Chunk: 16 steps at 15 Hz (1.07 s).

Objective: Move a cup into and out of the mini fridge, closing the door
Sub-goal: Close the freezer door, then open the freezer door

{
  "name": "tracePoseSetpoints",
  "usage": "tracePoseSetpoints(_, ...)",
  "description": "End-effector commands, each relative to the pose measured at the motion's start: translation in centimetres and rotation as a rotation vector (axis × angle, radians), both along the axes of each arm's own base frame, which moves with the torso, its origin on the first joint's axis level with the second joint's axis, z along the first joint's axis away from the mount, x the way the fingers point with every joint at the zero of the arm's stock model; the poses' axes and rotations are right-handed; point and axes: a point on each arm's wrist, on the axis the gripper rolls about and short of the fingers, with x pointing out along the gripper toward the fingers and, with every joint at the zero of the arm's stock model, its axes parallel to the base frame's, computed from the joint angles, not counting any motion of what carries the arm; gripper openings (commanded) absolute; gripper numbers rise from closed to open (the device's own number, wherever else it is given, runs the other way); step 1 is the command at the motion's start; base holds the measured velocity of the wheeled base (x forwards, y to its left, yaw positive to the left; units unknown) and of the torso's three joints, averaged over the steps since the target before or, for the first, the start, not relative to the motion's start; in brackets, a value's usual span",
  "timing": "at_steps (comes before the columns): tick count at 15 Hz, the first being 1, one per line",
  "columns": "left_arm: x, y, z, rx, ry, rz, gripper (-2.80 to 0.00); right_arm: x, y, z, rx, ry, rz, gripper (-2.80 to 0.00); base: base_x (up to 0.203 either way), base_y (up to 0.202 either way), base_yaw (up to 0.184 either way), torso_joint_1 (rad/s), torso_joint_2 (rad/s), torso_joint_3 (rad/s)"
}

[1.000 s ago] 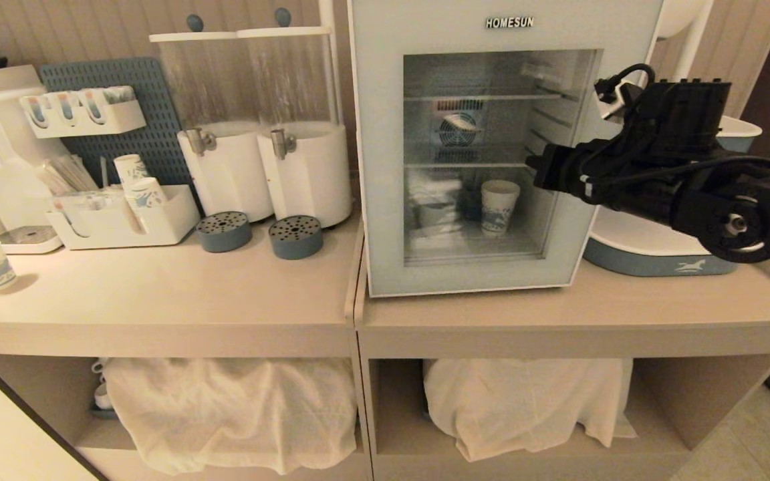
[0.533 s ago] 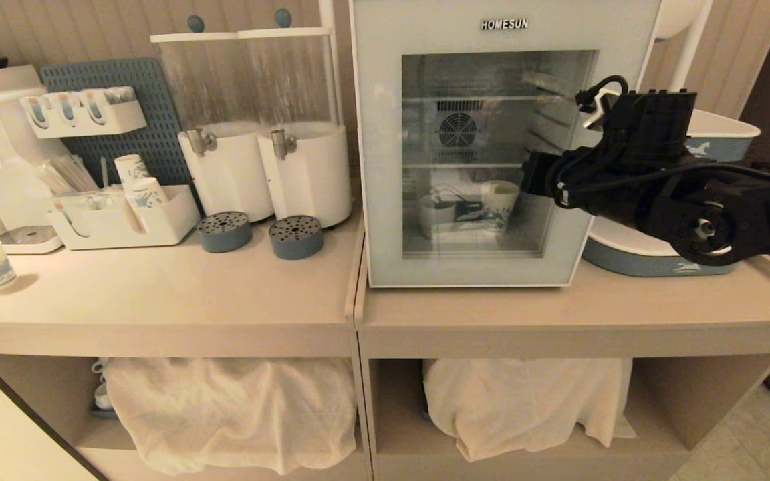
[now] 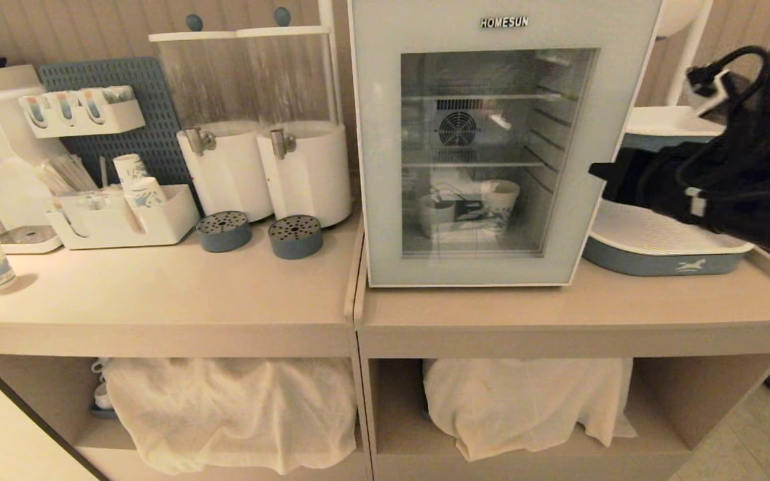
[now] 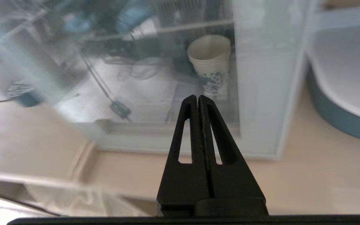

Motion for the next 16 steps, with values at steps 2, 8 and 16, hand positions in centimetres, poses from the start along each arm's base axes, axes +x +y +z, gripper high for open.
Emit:
tracePoseSetpoints(2, 0.0, 0.0, 0.0, -0.001, 0.001, -0.001, -2.8, -8.9, -3.3, 4.4, 0.053, -0.142, -0.04, -2.8, 0.0, 0.0, 0.0, 0.0, 0.0, 0.0)
tracePoseSetpoints(8, 0.0, 0.0, 0.0, -0.001, 0.001, 0.0, -2.8, -22.2, -8.4, 3.2, 0.19, -0.03, -0.402, -2.8, 0.0, 0.0, 0.0, 0.0, 0.0, 0.0)
tracePoseSetpoints(16, 0.0, 0.0, 0.0, -0.001, 0.002, -0.001, -2.8, -31.1, -9.3, -4.6, 0.228, -0.12, -0.667, -2.8, 0.0, 0.0, 0.0, 0.0, 0.0, 0.0)
